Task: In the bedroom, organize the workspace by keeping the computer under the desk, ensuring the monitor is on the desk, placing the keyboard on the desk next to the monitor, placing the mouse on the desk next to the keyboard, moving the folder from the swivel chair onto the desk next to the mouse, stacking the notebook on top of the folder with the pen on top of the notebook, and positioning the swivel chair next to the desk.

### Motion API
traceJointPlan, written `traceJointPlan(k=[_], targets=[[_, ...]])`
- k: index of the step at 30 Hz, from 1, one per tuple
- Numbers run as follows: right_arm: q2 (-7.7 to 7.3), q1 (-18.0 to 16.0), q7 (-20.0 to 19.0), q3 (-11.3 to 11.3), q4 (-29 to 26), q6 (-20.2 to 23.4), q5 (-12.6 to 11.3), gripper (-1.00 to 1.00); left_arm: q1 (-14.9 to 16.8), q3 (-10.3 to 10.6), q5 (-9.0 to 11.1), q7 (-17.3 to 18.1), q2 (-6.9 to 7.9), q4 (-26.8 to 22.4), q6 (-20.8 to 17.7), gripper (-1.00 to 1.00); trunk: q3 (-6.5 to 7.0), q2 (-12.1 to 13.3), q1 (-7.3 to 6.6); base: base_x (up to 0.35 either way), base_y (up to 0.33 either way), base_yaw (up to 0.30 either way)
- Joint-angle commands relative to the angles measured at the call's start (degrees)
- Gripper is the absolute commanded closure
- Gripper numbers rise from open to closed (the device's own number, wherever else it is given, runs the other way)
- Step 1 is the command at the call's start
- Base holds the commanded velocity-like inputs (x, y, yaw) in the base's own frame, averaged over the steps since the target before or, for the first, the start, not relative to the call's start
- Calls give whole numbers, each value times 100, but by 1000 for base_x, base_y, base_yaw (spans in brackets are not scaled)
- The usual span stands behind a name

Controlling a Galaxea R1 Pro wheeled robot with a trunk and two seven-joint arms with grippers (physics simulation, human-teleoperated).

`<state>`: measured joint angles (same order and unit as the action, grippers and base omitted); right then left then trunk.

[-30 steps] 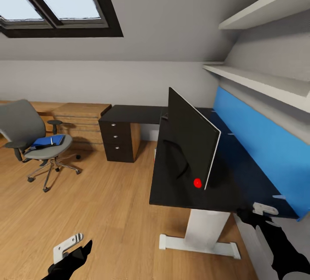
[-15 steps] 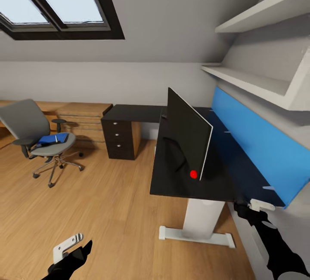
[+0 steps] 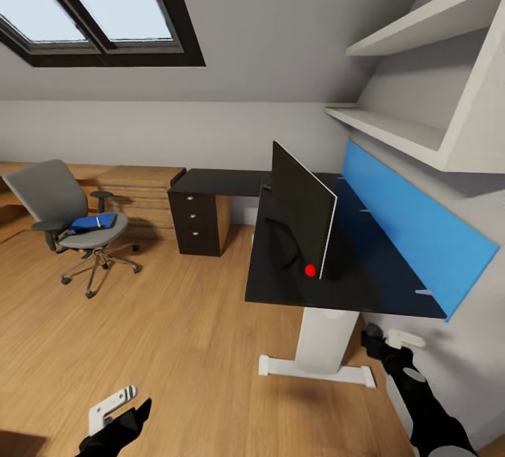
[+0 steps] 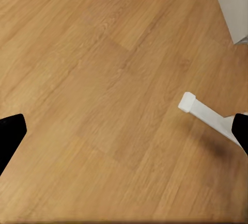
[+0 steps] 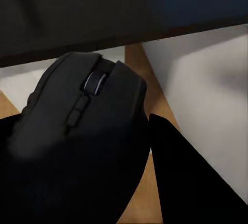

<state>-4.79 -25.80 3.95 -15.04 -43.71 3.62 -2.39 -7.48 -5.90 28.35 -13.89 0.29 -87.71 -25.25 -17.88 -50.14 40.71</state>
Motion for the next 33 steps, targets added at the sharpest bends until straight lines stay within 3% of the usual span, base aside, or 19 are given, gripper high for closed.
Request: traceJointPlan(k=[1,6,8,12,14,15,17,20,22,23,24,28,33], targets=[[19,3,19,4,4,15,-43,100,0,26,59,-44,5,-10,-24,-100,-6,-5,1,-9,0,0],[105,57,24,-3,36,-53,-42,100,0,219,57,-44,31,55,-38,-100,-6,-5,1,-4,0,0],[132,187,20,-9,155,-257,-49,100,0,259,45,-39,51,350,-25,-100,-6,-5,1,0,0,0],[152,391,10,-8,895,-1061,-47,100,0,283,-165,-36,89,976,2,-100,-6,-5,1,0,0,0],[163,438,5,-4,1515,-1750,-46,100,0,285,-417,-36,102,1347,19,-100,-6,-5,1,0,0,0],[168,450,-2,-2,1902,-2082,-46,100,0,286,-525,-35,106,1646,191,-100,-6,-5,1,0,0,0],[172,465,-19,1,2698,-2607,-43,100,0,294,-685,-35,108,2502,1002,-100,-6,-5,1,0,0,0],[178,468,-25,5,2906,-2723,-48,100,0,321,-724,-43,102,2790,1381,-100,-6,-5,1,0,0,0],[294,470,-25,10,3010,-2845,-52,100,0,352,-789,-50,102,3195,1939,-100,-6,-5,1,0,62,0],[322,470,-25,9,3019,-2876,-50,100,0,352,-801,-51,104,3271,2029,-100,-6,-5,1,0,139,0],[411,470,-26,3,3052,-3102,-44,100,0,353,-838,-52,115,3573,2390,-100,-6,-5,1,0,274,0],[432,471,-26,2,3067,-3183,-43,100,0,353,-846,-53,114,3634,2470,-100,-6,-5,1,0,292,0],[461,471,-17,8,3562,-3767,-64,100,0,363,-854,-53,104,3715,2498,-100,-6,-5,1,-55,310,117]])
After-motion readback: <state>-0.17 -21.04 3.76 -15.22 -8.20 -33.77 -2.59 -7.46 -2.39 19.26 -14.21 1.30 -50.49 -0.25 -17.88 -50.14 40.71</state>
